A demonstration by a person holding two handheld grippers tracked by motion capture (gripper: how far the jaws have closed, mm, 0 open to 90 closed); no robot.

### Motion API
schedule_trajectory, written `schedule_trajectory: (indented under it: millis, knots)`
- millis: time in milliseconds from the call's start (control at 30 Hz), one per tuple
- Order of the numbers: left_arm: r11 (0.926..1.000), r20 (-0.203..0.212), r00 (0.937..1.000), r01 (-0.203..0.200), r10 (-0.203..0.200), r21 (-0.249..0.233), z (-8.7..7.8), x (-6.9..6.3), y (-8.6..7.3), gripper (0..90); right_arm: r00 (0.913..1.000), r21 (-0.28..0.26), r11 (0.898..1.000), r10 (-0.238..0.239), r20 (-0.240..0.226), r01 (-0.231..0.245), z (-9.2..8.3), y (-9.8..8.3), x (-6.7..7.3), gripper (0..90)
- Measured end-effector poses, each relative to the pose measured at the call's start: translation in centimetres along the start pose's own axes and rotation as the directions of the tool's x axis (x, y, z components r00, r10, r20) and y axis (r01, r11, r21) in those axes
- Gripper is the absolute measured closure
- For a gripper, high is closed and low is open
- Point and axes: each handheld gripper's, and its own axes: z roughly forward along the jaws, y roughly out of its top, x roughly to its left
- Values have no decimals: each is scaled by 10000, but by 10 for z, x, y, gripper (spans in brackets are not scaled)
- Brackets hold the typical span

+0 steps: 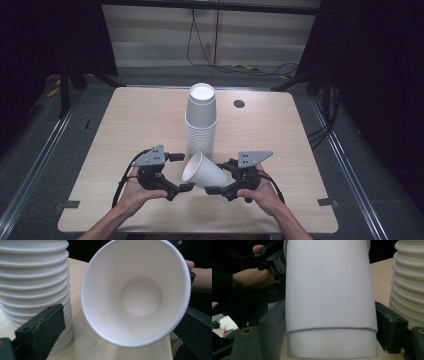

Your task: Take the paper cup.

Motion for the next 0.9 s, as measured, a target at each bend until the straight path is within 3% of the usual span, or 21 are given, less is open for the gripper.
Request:
schedule_trajectory:
  millis: [367, 900]
  knots:
    - [9996, 621, 9979, 207, -194, -194, 8, -4, 2, 0, 9992, 166, 9996, -206, -333, 212, 7, 0, 5, 221]
    - [9998, 981, 9952, 46, -29, -174, 13, -10, 1, 34, 9972, 358, 9977, -556, -507, 574, 10, 0, 9, 221]
